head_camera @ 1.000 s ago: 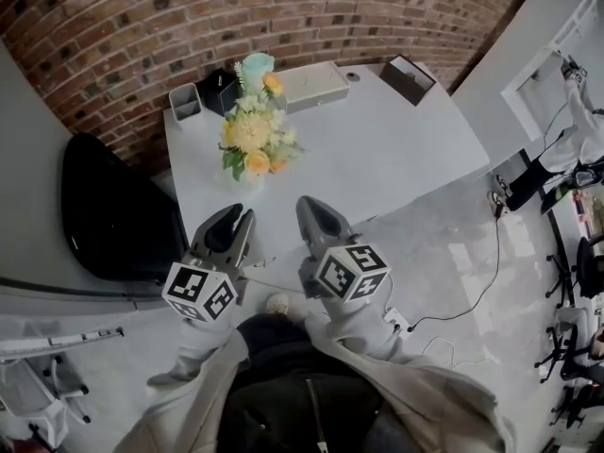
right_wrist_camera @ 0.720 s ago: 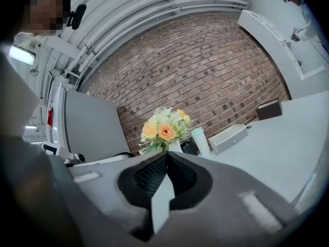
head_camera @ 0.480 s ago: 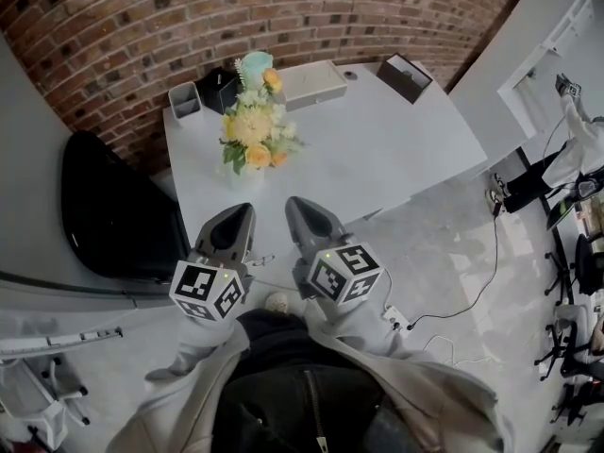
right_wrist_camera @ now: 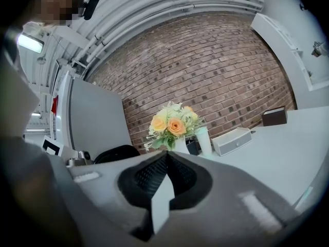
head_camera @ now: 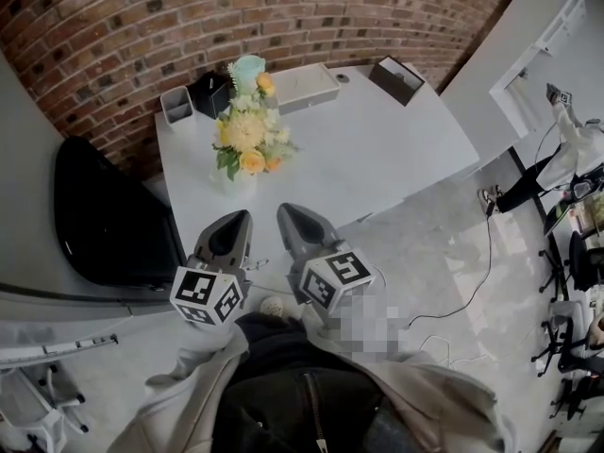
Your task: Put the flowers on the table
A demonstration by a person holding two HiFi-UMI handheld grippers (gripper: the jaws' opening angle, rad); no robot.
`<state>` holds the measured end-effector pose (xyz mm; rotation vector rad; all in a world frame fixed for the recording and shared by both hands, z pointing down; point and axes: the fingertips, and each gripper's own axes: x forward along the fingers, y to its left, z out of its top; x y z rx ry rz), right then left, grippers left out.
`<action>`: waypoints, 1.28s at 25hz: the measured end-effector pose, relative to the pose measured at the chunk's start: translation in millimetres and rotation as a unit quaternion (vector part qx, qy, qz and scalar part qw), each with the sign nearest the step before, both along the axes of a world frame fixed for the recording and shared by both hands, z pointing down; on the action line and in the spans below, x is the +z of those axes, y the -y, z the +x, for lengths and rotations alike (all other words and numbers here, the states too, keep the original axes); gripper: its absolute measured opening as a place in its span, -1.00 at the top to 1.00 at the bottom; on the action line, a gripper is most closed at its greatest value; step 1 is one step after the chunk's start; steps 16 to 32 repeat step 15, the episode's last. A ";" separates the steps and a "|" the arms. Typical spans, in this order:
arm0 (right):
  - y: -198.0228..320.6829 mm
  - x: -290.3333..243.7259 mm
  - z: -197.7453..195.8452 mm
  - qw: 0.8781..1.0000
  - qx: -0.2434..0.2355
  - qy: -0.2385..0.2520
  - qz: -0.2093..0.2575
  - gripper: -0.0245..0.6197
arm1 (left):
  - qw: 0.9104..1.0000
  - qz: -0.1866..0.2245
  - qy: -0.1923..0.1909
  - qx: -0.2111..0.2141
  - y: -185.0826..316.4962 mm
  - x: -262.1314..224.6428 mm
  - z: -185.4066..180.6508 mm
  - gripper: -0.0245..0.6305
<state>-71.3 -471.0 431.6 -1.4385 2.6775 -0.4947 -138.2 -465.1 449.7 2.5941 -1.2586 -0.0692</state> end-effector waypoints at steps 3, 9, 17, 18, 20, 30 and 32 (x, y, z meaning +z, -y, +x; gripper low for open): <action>2.0 2.5 -0.5 1.000 0.002 -0.006 -0.005 0.93 | 1.000 -0.005 -0.003 0.001 2.0 4.6 2.7 0.92; 4.1 5.9 2.3 1.000 0.003 -0.013 -0.012 0.93 | 1.000 -0.013 -0.007 -0.004 4.1 7.8 2.5 0.92; 7.4 6.2 -0.2 1.000 -0.004 -0.008 -0.009 0.93 | 1.000 -0.019 0.000 -0.002 5.4 14.4 5.8 0.92; 7.4 6.2 -0.2 1.000 -0.004 -0.008 -0.009 0.93 | 1.000 -0.019 0.000 -0.002 5.4 14.4 5.8 0.92; 7.4 6.2 -0.2 1.000 -0.004 -0.008 -0.009 0.93 | 1.000 -0.019 0.000 -0.002 5.4 14.4 5.8 0.92; 7.4 6.2 -0.2 1.000 -0.004 -0.008 -0.009 0.93 | 1.000 -0.019 0.000 -0.002 5.4 14.4 5.8 0.92; 7.4 6.2 -0.2 1.000 -0.004 -0.008 -0.009 0.93 | 1.000 -0.019 0.000 -0.002 5.4 14.4 5.8 0.92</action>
